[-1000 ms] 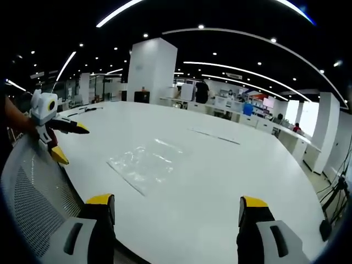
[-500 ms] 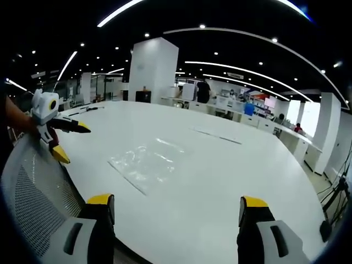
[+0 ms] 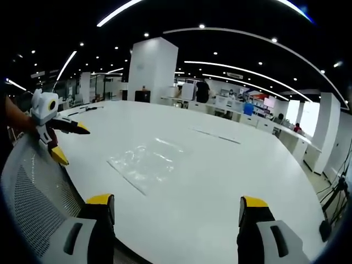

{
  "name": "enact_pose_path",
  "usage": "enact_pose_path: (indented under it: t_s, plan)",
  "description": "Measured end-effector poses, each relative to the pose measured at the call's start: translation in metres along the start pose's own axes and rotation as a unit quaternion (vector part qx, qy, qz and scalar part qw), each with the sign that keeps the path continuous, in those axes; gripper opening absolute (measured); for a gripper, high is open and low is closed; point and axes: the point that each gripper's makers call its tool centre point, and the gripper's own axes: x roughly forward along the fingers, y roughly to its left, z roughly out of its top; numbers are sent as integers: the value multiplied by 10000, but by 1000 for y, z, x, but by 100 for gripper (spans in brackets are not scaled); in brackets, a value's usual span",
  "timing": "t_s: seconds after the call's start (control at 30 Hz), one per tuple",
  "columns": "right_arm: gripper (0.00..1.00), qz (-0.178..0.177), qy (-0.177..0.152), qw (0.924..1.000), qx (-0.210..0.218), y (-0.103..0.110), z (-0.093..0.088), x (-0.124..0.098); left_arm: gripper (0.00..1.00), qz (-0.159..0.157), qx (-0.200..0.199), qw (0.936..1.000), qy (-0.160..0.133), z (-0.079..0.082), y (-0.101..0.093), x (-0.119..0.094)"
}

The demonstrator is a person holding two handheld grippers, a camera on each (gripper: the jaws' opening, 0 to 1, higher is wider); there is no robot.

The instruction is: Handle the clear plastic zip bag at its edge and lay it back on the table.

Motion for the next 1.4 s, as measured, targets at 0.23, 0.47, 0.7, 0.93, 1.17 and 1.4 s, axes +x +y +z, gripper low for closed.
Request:
enact_pose_path:
  t_s: [0.23,0.47,0.7,0.93,1.17,1.4]
  plan:
    - [94,-18,1,10000,7,-1,0,0,81,-23,45,10000,58,-2,-1,0]
    - [94,-25,-11,10000,27,-1,0,0,81,-70,74,9999,121,-3,-2,1]
    - [93,-20,8,10000,31,-1,0,0,83,-135,116,9996,226,-6,-3,2]
    - [92,-2,24,10000,26,-1,0,0,74,-278,499,9978,341,0,2,7]
    - [92,-20,22,10000,35,-1,0,0,72,-363,627,9969,313,9,9,13]
    - [92,-16,20,10000,40,-1,0,0,72,-421,731,9958,355,13,16,17]
